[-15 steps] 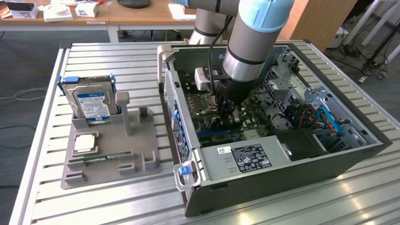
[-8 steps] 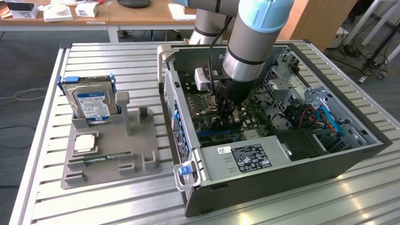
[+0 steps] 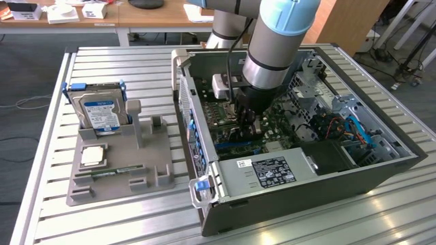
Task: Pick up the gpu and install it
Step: 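Insert the gpu into the slot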
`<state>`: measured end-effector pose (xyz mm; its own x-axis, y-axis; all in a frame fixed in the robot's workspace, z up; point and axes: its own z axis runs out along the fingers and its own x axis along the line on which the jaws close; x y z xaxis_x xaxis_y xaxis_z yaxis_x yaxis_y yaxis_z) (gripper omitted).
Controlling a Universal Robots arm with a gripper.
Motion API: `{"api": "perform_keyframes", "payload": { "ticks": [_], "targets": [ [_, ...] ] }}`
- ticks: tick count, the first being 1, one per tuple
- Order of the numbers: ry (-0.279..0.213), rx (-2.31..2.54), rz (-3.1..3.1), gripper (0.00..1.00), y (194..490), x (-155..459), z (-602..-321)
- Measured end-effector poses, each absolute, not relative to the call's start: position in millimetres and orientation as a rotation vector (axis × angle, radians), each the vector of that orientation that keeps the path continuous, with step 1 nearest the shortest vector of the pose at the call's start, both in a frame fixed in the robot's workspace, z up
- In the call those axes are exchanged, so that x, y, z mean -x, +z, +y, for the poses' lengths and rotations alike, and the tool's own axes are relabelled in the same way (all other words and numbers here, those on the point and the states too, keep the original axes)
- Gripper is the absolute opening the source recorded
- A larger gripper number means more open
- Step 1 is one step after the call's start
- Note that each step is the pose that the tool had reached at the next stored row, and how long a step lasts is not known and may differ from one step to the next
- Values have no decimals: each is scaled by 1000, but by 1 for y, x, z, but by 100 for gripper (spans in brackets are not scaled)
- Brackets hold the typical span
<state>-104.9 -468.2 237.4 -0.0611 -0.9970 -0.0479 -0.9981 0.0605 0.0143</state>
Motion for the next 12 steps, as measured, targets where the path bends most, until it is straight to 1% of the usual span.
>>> {"api": "perform_keyframes", "payload": {
  "ticks": [12],
  "targets": [
    [66, 2137, 2271, 27, 238, 105, -468]
  ]
}}
